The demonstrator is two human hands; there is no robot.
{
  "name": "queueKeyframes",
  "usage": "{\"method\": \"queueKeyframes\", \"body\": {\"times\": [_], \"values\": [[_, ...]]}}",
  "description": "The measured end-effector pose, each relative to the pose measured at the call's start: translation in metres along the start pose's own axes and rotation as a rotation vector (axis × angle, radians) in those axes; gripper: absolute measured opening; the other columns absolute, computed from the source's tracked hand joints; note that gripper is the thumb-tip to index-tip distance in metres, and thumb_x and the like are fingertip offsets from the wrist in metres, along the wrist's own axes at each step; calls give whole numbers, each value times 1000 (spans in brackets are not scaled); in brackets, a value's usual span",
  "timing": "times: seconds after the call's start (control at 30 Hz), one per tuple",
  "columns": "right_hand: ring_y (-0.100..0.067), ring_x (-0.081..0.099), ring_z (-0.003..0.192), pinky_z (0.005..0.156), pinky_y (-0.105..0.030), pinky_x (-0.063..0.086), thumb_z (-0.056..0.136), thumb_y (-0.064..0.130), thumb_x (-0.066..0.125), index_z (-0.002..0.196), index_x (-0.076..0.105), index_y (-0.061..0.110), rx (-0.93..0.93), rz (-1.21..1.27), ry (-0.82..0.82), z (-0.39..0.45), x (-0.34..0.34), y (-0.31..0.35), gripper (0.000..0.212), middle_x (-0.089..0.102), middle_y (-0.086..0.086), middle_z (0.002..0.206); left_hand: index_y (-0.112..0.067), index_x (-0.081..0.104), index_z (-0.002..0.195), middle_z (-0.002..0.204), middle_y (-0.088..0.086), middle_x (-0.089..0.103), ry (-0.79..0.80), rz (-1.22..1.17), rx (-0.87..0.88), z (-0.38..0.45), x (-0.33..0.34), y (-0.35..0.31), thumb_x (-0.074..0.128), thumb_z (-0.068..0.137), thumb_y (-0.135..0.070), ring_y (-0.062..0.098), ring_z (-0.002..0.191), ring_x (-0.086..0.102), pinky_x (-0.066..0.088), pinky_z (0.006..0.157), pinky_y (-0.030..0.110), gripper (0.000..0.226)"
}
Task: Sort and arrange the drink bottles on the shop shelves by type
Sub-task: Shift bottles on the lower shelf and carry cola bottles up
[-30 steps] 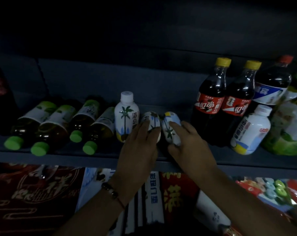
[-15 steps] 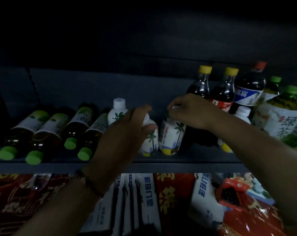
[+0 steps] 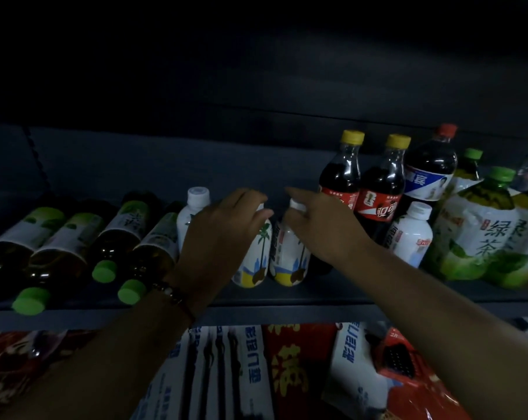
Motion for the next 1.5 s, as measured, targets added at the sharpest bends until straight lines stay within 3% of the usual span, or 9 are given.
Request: {"method": "queueKeyframes", "body": {"times": [0.17,0.37,0.57,0.77,0.97,1.23,1.33,1.4,1.5], "values": [[-21,55,115,89,-23,40,100,30,49,149,39,22,-44,-86,-36,-1,-3,-7,50,56,-8,125,-19,45,146,153,12,42,389,-146,-324,-17,11,17,34,98,-45,31,136,44,45,105,48,55],[-18,52,112,87,-28,44,93,41,50,145,43,25,-239,-197,-281,-60,-9,63,55,43,-1,138,-7,54,138,148,23,42,277,88,-472,-105,-90,90,58,89,-41,40,130,46,41,103,46,59],[-22,27,138,110,-34,26,87,50,53,151,29,25,-531,-201,4,-75,133,154,73,29,-4,155,-17,45,145,150,19,41,507,221,-550,-160,-103,141,45,82,-79,40,140,35,35,106,60,88],[-31,8,150,118,-45,21,95,40,55,156,12,30,-449,-241,140,-52,188,146,75,6,-6,163,-26,50,144,141,14,54,733,363,-410,-168,-82,160,39,74,-81,48,134,41,27,108,66,90],[-37,31,143,102,-45,42,87,31,72,140,49,24,-445,-142,-17,-47,189,138,59,31,-13,155,-13,68,122,116,16,70,549,333,-306,-153,-79,156,88,66,-37,45,118,59,43,101,60,64],[-35,48,133,95,-45,51,90,44,56,132,56,29,-609,-153,-63,-69,167,144,45,42,-13,150,-1,64,97,107,25,69,585,394,-320,-143,-61,149,82,63,-25,45,108,63,46,96,54,46],[-7,42,134,104,-17,38,90,51,54,134,55,37,-550,-42,-56,-71,134,154,47,39,9,151,-2,66,97,104,21,72,560,385,-286,-137,-68,148,76,66,-27,38,97,68,48,95,48,41],[14,39,123,95,2,32,88,50,61,130,55,44,-436,104,-18,-65,106,160,43,42,32,136,-3,67,99,91,16,72,504,357,-289,-128,-85,146,71,70,-33,33,80,69,47,82,38,42],[6,61,87,73,-14,51,87,52,60,112,60,45,-310,274,-23,-45,64,165,26,64,27,97,-2,65,99,72,11,65,306,232,-365,-107,-131,142,59,80,-34,29,59,61,44,53,30,38]]}}
Point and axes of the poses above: each hand's wrist, its own z-axis towards the middle knuckle, its own x-axis out of the palm, y = z × x, the point moved 10 cm from there along z, towards the middle knuckle
